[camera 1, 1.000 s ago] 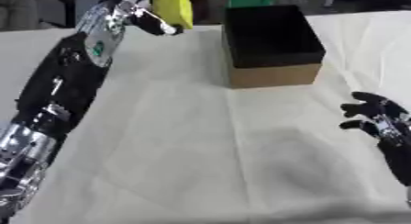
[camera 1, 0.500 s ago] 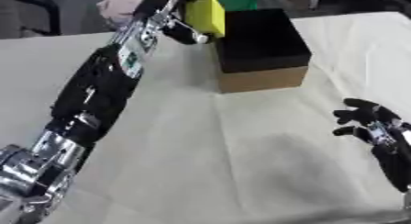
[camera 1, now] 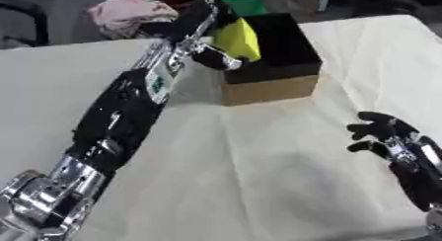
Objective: Pick up objects on the table and place them in the box.
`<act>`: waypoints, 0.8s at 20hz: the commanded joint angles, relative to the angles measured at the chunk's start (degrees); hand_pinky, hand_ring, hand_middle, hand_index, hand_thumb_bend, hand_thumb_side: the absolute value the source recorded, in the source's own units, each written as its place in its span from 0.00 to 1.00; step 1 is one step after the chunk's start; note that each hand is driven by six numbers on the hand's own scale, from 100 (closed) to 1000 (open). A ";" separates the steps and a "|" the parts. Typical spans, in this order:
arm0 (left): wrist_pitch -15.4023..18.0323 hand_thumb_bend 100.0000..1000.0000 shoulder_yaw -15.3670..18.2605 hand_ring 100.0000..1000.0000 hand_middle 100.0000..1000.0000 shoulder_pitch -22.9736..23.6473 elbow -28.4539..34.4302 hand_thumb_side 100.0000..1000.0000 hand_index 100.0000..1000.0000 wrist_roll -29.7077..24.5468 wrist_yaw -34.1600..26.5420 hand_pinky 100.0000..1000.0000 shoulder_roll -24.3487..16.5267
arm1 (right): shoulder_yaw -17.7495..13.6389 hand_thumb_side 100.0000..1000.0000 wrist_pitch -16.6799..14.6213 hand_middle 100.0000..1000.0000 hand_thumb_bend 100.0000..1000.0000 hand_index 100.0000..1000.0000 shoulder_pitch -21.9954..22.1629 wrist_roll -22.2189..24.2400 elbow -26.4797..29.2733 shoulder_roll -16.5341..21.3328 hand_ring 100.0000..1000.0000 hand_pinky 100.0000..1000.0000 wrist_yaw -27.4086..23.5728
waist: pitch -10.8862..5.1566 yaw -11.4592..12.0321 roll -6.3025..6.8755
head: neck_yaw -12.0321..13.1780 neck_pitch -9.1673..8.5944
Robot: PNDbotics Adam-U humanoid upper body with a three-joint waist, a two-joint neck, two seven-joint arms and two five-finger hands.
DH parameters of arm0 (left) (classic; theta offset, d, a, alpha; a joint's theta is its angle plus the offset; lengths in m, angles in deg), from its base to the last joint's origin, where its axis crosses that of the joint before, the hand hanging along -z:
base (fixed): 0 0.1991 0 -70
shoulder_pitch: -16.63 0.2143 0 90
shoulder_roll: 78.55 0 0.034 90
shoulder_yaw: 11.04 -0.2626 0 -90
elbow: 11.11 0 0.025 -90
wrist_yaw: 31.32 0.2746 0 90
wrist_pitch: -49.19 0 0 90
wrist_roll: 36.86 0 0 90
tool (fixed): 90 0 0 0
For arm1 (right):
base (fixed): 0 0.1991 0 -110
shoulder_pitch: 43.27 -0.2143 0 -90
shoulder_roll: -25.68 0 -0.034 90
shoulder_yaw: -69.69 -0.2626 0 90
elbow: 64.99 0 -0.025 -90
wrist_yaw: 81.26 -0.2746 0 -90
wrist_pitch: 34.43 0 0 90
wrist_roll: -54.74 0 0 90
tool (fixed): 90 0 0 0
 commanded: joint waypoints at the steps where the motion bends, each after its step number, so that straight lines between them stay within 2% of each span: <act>1: 0.37 0.60 -0.37 0.52 0.42 -0.79 0.35 0.22 0.62 0.15 1.10 0.62 -0.12 | -0.05 0.62 -0.07 0.51 0.00 0.81 -0.88 0.21 0.61 0.22 0.81 0.60 -0.36 | -0.76 -0.16 -0.25 | -0.10 -0.76; 2: 0.53 0.65 -0.55 0.56 0.49 -0.72 0.34 0.26 0.68 -0.18 1.45 0.64 -0.12 | -0.06 0.62 -0.06 0.51 0.00 0.81 -0.88 0.20 0.61 0.22 0.81 0.60 -0.37 | -0.75 -0.14 -0.25 | -0.11 -0.78; 5: 0.67 0.67 -0.72 0.59 0.55 -0.55 0.37 0.27 0.71 -1.42 2.50 0.65 -0.16 | -0.08 0.63 -0.05 0.51 0.00 0.81 -0.87 0.20 0.58 0.20 0.81 0.60 -0.35 | -0.75 -0.04 -0.26 | -0.13 -0.86; 6: 0.57 0.71 -0.67 0.62 0.60 -0.51 0.38 0.29 0.74 -1.68 2.76 0.66 -0.20 | -0.08 0.63 -0.05 0.51 0.00 0.81 -0.87 0.21 0.58 0.19 0.81 0.60 -0.35 | -0.76 0.01 -0.28 | -0.14 -0.88; 7: 0.47 0.72 -0.62 0.62 0.61 -0.49 0.41 0.30 0.74 -1.90 2.94 0.67 -0.23 | -0.09 0.63 -0.05 0.51 0.00 0.81 -0.85 0.20 0.58 0.18 0.81 0.60 -0.36 | -0.77 0.06 -0.29 | -0.17 -0.88; 8: 0.39 0.78 -0.56 0.66 0.67 -0.46 0.49 0.33 0.77 -2.04 3.01 0.69 -0.30 | -0.09 0.63 -0.05 0.51 0.00 0.81 -0.84 0.21 0.58 0.19 0.81 0.60 -0.36 | -0.80 0.10 -0.32 | -0.16 -0.89; 9: 0.31 0.82 -0.49 0.68 0.69 -0.45 0.59 0.35 0.78 -2.12 2.95 0.69 -0.37 | -0.10 0.63 -0.06 0.51 0.00 0.81 -0.83 0.22 0.58 0.20 0.81 0.60 -0.37 | -0.81 0.14 -0.33 | -0.16 -0.92; 12: 0.16 0.83 -0.32 0.74 0.77 -0.39 0.79 0.39 0.82 -2.45 2.08 0.73 -0.58 | -0.15 0.63 -0.05 0.51 0.00 0.81 -0.84 0.16 0.55 0.19 0.81 0.60 -0.40 | -0.87 0.30 -0.33 | -0.27 -1.01; 14: 0.20 0.83 -0.26 0.74 0.77 -0.32 1.04 0.40 0.81 -2.68 1.16 0.73 -0.79 | -0.14 0.63 -0.05 0.51 0.00 0.81 -0.87 0.18 0.55 0.17 0.81 0.60 -0.44 | -0.89 0.43 -0.34 | -0.37 -1.06; 16: 0.22 0.80 -0.12 0.71 0.72 -0.20 1.68 0.39 0.79 -2.68 -0.49 0.72 -1.10 | -0.19 0.63 -0.05 0.51 0.00 0.81 -0.86 0.17 0.55 0.20 0.81 0.60 -0.44 | -0.89 0.65 -0.34 | -0.38 -1.10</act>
